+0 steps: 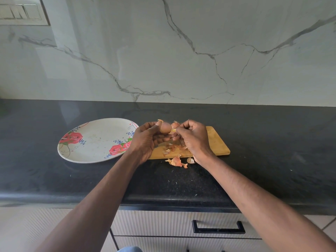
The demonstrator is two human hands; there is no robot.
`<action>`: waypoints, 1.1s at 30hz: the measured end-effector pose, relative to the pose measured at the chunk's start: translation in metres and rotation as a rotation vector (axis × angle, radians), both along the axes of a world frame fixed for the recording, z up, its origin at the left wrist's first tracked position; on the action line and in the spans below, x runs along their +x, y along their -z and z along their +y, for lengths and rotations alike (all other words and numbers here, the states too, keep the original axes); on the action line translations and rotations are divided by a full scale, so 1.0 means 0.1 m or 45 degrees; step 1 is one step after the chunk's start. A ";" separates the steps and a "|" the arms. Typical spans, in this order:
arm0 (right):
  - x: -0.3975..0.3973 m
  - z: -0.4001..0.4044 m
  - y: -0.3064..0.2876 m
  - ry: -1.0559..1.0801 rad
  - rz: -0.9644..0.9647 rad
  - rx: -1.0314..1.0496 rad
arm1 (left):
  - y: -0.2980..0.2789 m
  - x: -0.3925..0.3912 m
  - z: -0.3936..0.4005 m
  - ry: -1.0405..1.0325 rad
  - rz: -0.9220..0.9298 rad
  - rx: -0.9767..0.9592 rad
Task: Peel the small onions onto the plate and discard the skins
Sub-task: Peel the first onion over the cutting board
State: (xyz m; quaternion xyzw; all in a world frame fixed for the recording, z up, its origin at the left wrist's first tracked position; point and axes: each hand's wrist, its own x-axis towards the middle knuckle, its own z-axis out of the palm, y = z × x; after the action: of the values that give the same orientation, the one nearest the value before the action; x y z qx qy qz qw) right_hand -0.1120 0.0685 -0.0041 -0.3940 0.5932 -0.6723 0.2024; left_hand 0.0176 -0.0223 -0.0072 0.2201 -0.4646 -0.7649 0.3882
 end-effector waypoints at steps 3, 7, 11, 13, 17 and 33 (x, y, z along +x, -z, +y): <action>0.00 -0.02 0.02 0.064 0.056 0.002 | 0.00 0.00 0.02 -0.048 0.006 -0.052; -0.05 0.00 0.02 0.146 0.060 0.020 | 0.00 0.02 -0.04 -0.201 0.055 -0.047; -0.05 0.00 0.02 0.079 0.281 0.063 | -0.01 0.02 -0.04 -0.118 0.009 -0.061; -0.04 0.00 0.03 0.072 0.398 0.103 | -0.01 0.02 -0.02 -0.083 -0.016 -0.059; -0.02 0.01 0.02 0.088 0.451 0.079 | -0.03 0.02 -0.03 -0.066 -0.010 -0.051; -0.01 0.04 0.04 0.115 0.559 -0.048 | -0.02 0.01 0.05 0.025 -0.050 -0.126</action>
State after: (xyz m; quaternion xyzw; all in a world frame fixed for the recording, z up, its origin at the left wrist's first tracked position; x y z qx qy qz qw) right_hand -0.1129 0.0725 -0.0076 -0.5076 0.6274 -0.5897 0.0306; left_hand 0.0191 -0.0169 -0.0050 0.2110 -0.5116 -0.7402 0.3818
